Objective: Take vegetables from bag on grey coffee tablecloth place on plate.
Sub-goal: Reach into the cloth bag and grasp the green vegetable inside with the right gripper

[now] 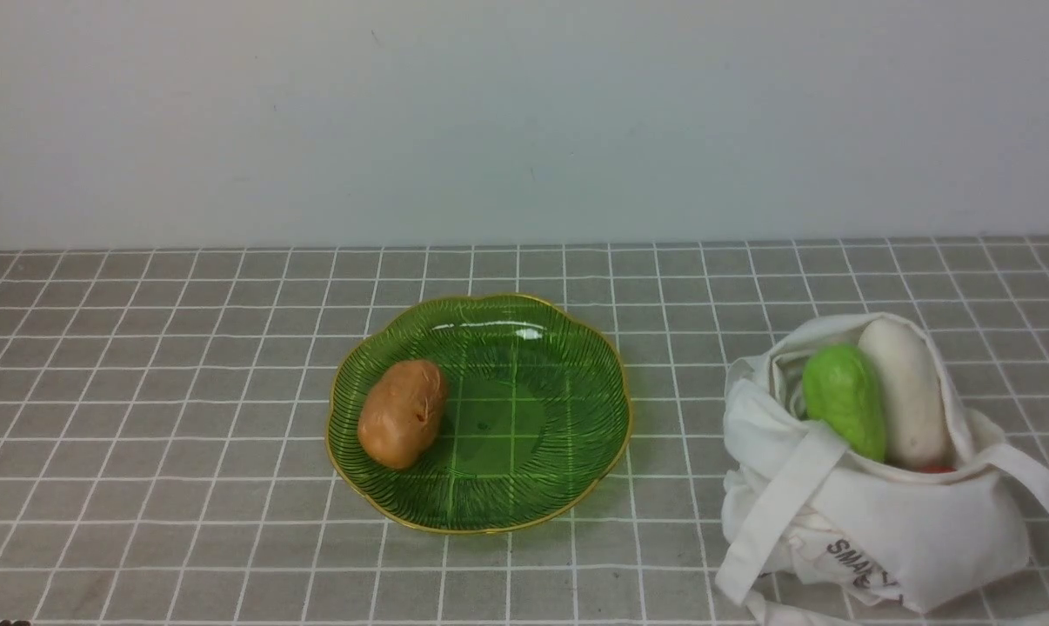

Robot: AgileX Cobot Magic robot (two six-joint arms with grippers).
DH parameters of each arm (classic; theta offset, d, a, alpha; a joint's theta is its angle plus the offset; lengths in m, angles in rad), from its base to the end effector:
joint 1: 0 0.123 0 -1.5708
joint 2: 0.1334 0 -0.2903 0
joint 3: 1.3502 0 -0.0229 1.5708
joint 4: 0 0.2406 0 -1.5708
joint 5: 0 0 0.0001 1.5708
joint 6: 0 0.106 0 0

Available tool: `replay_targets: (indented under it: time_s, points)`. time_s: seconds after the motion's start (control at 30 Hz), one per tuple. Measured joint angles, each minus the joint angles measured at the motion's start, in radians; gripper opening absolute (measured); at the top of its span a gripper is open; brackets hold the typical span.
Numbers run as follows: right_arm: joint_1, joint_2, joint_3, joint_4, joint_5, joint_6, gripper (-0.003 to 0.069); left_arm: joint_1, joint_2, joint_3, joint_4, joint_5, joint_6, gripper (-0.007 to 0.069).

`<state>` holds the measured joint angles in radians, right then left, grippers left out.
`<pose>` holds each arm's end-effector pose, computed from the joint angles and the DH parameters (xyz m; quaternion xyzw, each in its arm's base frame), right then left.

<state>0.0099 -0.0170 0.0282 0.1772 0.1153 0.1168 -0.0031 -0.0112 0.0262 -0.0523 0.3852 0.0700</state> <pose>0.0557 0.0027 0.1937 0.0946 0.7140 0.1118 0.6847 0.0510 -0.0022 0.1659 0.0157 0.8084 -0.0025 0.5885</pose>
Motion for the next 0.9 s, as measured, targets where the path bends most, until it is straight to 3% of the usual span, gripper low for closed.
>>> replay_targets:
  time_s: [0.2,0.63,0.73,0.83,0.9]
  points:
    - [0.001,0.000,0.000,0.256,-0.200,0.066,-0.0015,0.000,0.000,0.000,0.000,0.000,0.000,-0.0005]
    - [0.001,0.000,0.000,0.610,-0.554,0.121,-0.0015,0.000,0.000,0.000,0.000,0.000,0.000,-0.0005]
    - [0.001,0.000,-0.009,0.573,-0.542,0.145,-0.0015,0.000,0.000,0.000,0.000,0.000,0.000,-0.0005]
    - [0.001,0.001,-0.088,0.460,-0.428,0.149,-0.0015,0.000,0.000,0.000,0.000,0.000,0.000,-0.0005]
    - [0.001,0.051,-0.216,0.293,-0.261,0.149,-0.0015,0.000,0.000,0.000,0.000,0.000,0.000,-0.0005]
